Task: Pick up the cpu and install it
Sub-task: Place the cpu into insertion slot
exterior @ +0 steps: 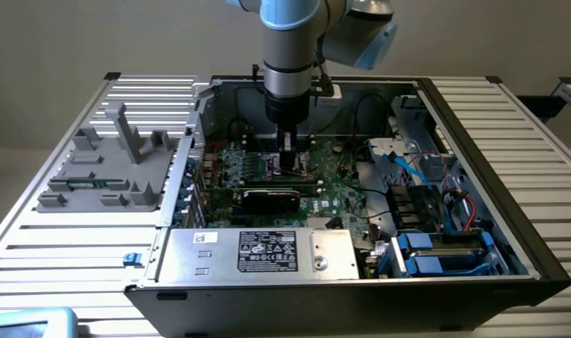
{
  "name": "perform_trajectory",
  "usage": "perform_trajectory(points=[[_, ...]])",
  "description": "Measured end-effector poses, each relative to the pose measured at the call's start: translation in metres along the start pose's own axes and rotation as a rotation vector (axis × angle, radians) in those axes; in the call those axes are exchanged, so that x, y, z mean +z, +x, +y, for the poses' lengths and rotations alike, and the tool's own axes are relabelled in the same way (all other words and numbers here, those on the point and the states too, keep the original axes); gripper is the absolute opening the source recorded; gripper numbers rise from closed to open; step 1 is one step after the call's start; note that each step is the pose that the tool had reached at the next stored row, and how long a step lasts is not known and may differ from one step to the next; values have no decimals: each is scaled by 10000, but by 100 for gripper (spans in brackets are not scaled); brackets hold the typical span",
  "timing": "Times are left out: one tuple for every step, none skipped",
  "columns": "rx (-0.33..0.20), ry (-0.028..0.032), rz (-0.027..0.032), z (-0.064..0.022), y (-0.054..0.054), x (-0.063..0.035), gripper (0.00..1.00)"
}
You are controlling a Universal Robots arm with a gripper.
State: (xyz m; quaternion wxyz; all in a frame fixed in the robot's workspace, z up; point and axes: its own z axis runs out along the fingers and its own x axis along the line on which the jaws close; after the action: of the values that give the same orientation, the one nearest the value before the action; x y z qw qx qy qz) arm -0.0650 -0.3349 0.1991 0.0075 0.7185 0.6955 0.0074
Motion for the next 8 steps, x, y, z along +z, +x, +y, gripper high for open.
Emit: perform_trajectory(points=[[1,0,12,0,0,1,55],[2,2,28,0,-1,2,55],[1,9,44,0,-1,4,55],[1,20,61,0,-3,6,55],[3,29,74,1,-4,7,55],[4,36,77,1,-5,7,55],[6,39,77,1,-5,7,55],[6,41,76,1,-5,7,55]])
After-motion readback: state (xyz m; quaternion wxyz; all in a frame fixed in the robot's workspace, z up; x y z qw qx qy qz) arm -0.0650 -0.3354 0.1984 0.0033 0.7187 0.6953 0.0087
